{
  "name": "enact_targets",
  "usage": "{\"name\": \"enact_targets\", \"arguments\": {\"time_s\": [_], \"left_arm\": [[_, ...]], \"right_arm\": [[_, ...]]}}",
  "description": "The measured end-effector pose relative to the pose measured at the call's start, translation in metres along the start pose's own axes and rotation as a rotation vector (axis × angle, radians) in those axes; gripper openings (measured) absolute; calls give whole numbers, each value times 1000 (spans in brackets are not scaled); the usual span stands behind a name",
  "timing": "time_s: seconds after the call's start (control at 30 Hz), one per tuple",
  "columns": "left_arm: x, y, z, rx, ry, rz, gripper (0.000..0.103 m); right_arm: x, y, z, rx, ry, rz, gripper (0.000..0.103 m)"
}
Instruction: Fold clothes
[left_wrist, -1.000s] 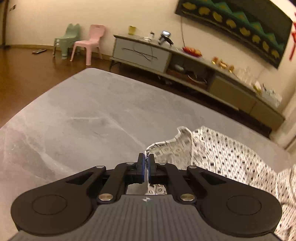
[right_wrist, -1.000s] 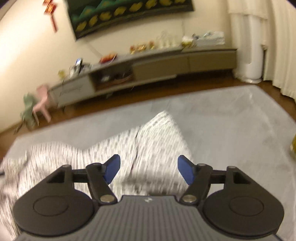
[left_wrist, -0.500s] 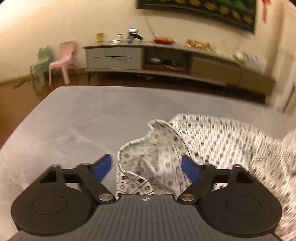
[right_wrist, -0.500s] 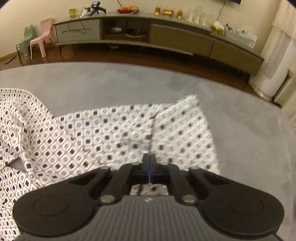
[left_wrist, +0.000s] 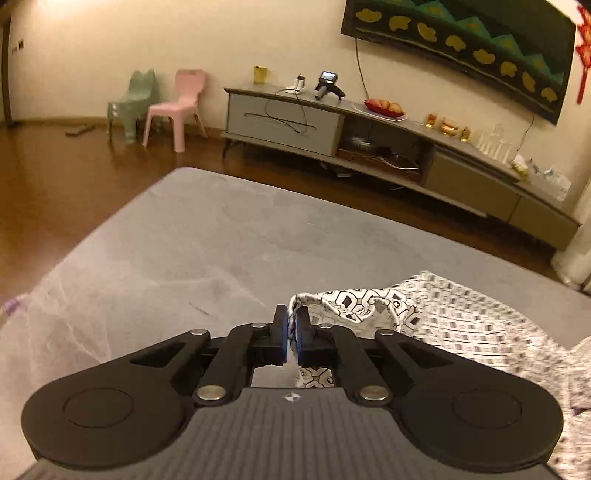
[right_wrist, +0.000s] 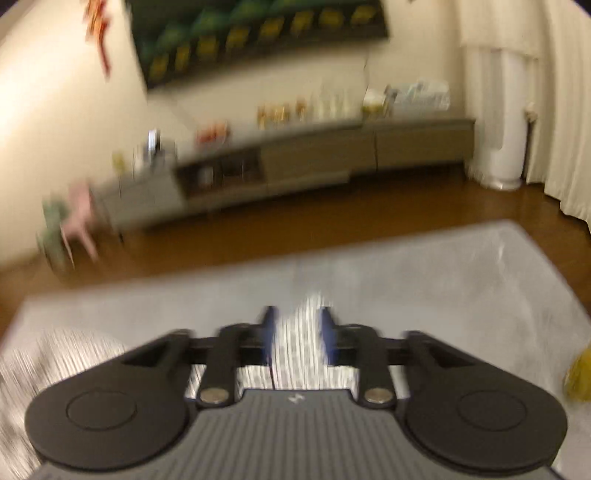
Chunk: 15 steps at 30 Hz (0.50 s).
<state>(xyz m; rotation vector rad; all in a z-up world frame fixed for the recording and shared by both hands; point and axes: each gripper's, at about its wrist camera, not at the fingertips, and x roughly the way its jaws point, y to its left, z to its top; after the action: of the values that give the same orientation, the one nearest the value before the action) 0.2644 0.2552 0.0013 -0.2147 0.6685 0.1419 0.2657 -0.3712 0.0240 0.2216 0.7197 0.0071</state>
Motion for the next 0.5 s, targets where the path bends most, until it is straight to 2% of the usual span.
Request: {"name": "enact_targets", "arguments": {"time_s": [0.03,0.07,0.1,0.17,0.33,0.4,0.43,0.47,0.5], "left_arm": [[-4,-3,1,3,-4,-15,19],[-8,-7,2,5,-9,-26,45],[-11,-13,2,15,-19,-37,77],[-15,-31,-1,76,-44,-53,98],[1,-67,-18,211,30,-86,98],[13,-77,-30,280,35,-22,97],[19,-81,-36,314,36,17,92],[26,-81,-41,333,34,60,65],[30,-73,-39,305,39,76,24]], "right_arm": [[13,6,-16,-22,32,5,52],[23,11,-28,-29,52,9,55],[35,16,-39,-32,72,7,57],[56,26,-55,-55,106,6,65],[85,58,-61,-223,133,-19,83],[92,72,-67,-298,146,-60,83],[95,78,-70,-335,152,-81,73],[98,85,-73,-372,159,-103,44],[100,84,-75,-365,169,-101,31]]}}
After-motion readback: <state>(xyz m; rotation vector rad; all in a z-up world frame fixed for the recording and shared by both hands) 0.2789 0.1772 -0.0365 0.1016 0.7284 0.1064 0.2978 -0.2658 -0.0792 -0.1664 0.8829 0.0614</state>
